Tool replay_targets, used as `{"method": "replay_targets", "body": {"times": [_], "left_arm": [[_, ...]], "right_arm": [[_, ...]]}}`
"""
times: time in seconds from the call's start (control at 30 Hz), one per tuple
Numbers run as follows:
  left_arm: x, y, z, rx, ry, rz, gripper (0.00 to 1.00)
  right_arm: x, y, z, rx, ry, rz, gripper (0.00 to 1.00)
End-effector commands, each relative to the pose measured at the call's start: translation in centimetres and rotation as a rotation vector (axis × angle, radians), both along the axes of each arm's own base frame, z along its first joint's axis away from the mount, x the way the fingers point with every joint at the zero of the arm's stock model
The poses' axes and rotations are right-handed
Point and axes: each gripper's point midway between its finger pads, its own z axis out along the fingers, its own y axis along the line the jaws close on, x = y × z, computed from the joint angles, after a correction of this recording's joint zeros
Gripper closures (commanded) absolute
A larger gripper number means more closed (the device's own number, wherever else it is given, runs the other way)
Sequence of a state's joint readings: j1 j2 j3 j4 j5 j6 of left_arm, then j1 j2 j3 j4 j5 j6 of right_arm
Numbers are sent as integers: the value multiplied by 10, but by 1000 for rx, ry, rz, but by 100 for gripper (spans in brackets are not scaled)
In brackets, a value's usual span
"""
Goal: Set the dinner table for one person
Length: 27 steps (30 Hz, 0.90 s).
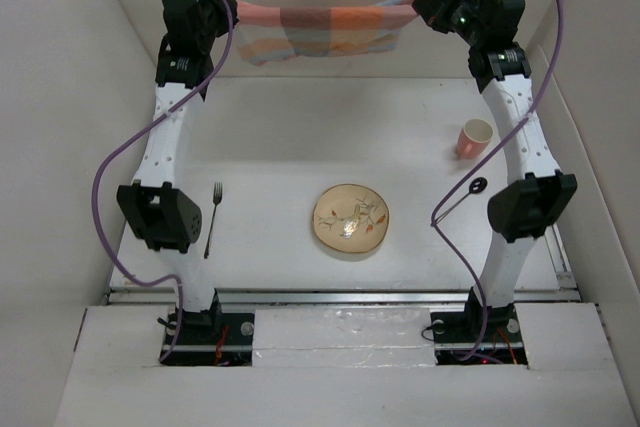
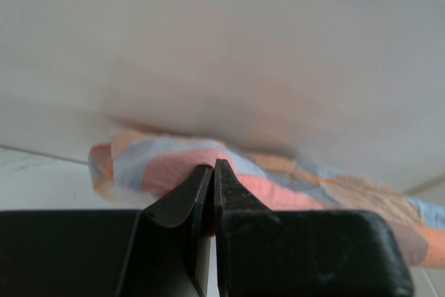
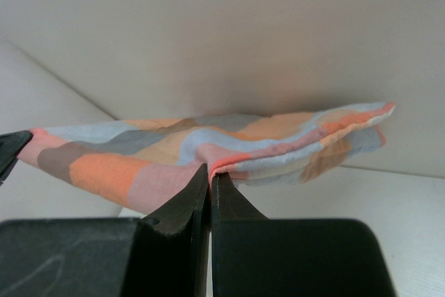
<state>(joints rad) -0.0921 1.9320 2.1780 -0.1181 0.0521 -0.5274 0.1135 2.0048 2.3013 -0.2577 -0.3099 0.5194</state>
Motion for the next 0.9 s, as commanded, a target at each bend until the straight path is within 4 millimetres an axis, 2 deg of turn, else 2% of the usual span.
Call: {"method": "replay_targets", "body": {"times": [0.0, 0.03, 0.07, 0.1, 0.13, 0.17, 0.2, 0.23, 0.27, 0.3, 0.33, 0.37, 0.47, 0.5, 0.57, 0.6, 0.63, 0.67, 0.73, 0.77, 0.8, 0.87], "left_arm": [[-24, -1, 7, 22, -115, -31, 100], [-24, -7, -48, 27, -48, -68, 100], [-24, -7, -48, 27, -48, -69, 100], [-24, -10, -61, 25, -57, -84, 100], [-28, -16, -80, 20, -35, -101, 100], [-36, -15, -128, 15, 44, -99, 100], [-42, -23, -136, 12, 19, -106, 100], [-46, -19, -153, 9, 35, -83, 100], [-58, -18, -191, -3, 99, -82, 100], [-63, -24, -202, -12, 100, -89, 100], [-68, -23, -216, -19, 122, -84, 100], [-77, -22, -244, -25, 173, -86, 100], [-94, -22, -281, -43, 248, -85, 100], [-99, -22, -287, -46, 257, -89, 99], [-115, -24, -298, -46, 282, -90, 86], [-121, -18, -299, -46, 285, -61, 79], [-121, -15, -301, -44, 292, -43, 77], [-127, -19, -299, -48, 296, -46, 74], [-132, -18, -302, -61, 319, -36, 72], [-134, -16, -299, -68, 321, -26, 72], [-139, -13, -306, -71, 362, -8, 70], [-144, -11, -302, -87, 368, 5, 70]], "right_arm": [[-7, -9, -36, -6, 1, 23, 100], [-13, -1, -75, -13, 42, 81, 100], [-12, -1, -101, -14, 79, 81, 100], [-13, -5, -124, -16, 114, 88, 100], [-16, -8, -147, -17, 145, 92, 100], [-19, -4, -163, -17, 149, 123, 100], [-26, -8, -204, -17, 223, 127, 100], [-29, -13, -222, -15, 250, 124, 100], [-34, -9, -235, -14, 266, 150, 100], [-42, -13, -258, -11, 313, 154, 100], [-45, -12, -266, -19, 320, 161, 100], [-49, -14, -272, -30, 336, 157, 100], [-59, -20, -293, -75, 387, 132, 100], [-62, -22, -290, -80, 382, 125, 100], [-70, -26, -300, -97, 410, 106, 99], [-75, -28, -299, -102, 411, 93, 97], [-76, -28, -295, -104, 406, 92, 96], [-82, -30, -302, -107, 430, 83, 92], [-88, -32, -299, -107, 437, 73, 84], [-94, -36, -310, -114, 476, 49, 78], [-98, -34, -315, -119, 491, 47, 75], [-108, -30, -317, -116, 502, 43, 66]]}}
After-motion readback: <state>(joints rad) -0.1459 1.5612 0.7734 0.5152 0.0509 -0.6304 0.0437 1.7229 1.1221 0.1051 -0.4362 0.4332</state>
